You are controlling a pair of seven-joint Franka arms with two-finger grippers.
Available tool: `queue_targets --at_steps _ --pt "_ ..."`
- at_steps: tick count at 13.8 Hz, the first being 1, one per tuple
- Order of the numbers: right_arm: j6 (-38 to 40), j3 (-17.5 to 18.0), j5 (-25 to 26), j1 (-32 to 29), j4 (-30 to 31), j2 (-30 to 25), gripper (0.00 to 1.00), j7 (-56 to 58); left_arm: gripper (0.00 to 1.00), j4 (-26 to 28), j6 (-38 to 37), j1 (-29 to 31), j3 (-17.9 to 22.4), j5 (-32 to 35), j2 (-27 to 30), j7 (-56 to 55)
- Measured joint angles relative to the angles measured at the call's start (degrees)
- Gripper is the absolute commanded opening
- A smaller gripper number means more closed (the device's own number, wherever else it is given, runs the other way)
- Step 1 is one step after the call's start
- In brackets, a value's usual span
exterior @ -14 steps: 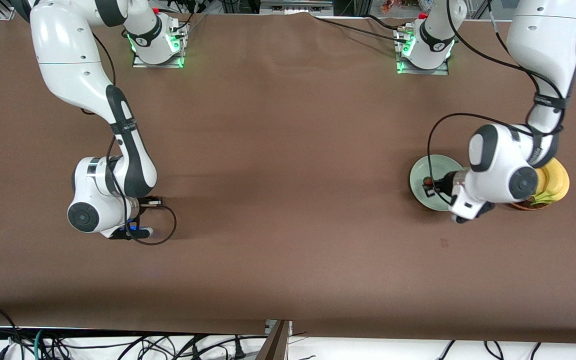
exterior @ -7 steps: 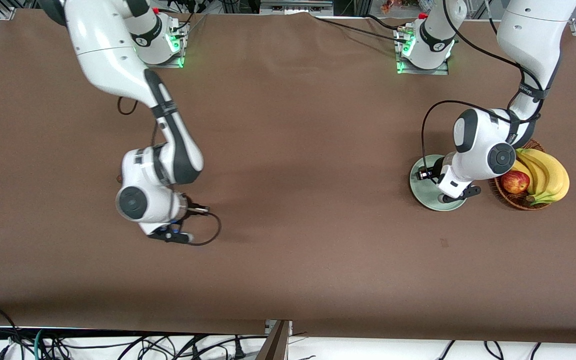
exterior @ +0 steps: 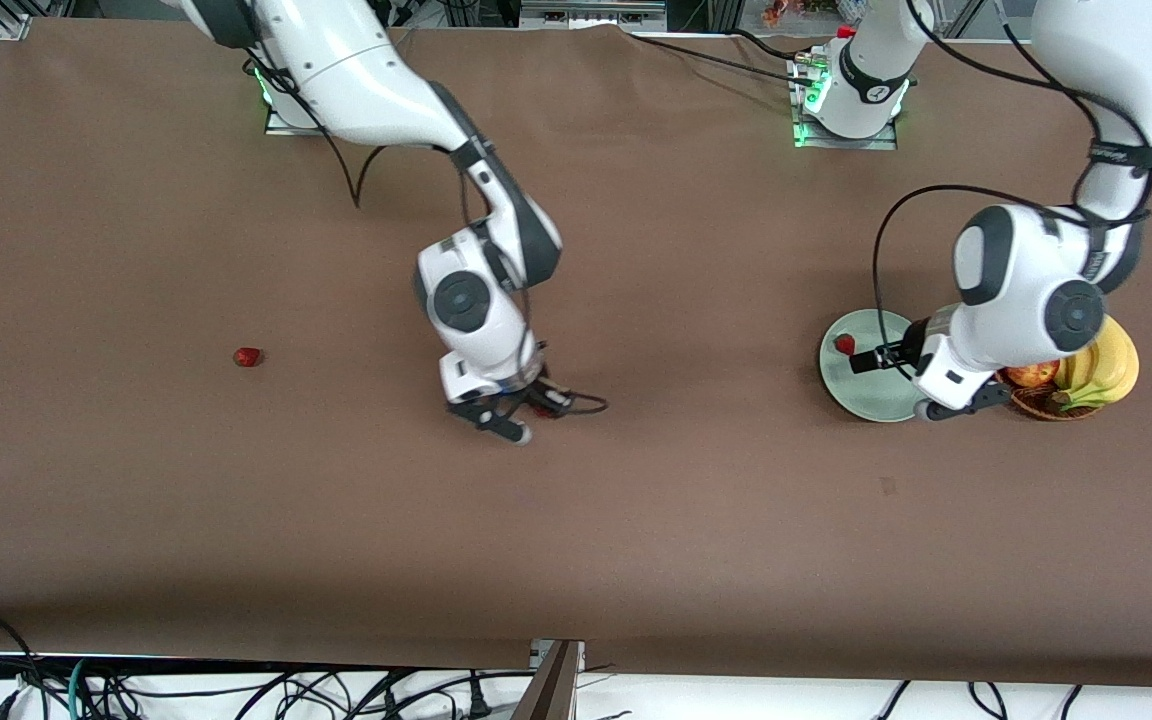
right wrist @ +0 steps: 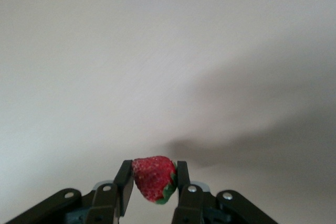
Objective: Collect all strawberries into plate
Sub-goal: 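Carry the second strawberry to mid-table and release it with the right gripper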
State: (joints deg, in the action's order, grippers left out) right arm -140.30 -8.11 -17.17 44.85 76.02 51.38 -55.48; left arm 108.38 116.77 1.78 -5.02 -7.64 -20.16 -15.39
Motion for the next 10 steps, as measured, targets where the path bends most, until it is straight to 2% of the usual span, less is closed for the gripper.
queue_targets --at_steps 2,5,6,7,8,9,10 --pt "-3.10 0.02 0.00 4.29 -3.01 2.81 0.01 -4.31 1.00 -5.76 -4.63 0.00 0.00 -2.32 0.01 -0.08" --pt "-6.20 -0.10 0.00 8.87 -6.18 5.89 0.03 -7.05 1.00 -7.69 -5.29 -0.06 -0.40 -5.82 -0.15 -0.40" --pt "-6.57 -0.11 0.00 9.86 -6.94 6.60 0.06 -7.13 1.00 -8.43 -5.28 -0.18 -0.73 -6.14 -0.24 -1.73" --pt "-6.92 -0.11 0.00 10.68 -7.43 7.15 0.19 -7.17 1.00 -9.57 -5.28 -0.24 -1.41 -6.18 -0.30 -3.65" --pt "-7.38 -0.11 0.00 11.32 -7.75 7.62 0.52 -7.19 1.00 -10.69 -5.28 -0.33 -2.24 -6.18 -0.31 -5.60" --pt "-7.81 -0.11 0.00 11.82 -7.86 8.03 0.99 -7.19 1.00 -11.54 -5.30 -0.53 -2.83 -6.18 -0.31 -7.06" --pt "-8.03 -0.17 0.03 12.10 -7.91 8.29 1.00 -7.17 1.00 -11.98 -5.31 -0.69 -3.14 -6.18 -0.33 -7.94"
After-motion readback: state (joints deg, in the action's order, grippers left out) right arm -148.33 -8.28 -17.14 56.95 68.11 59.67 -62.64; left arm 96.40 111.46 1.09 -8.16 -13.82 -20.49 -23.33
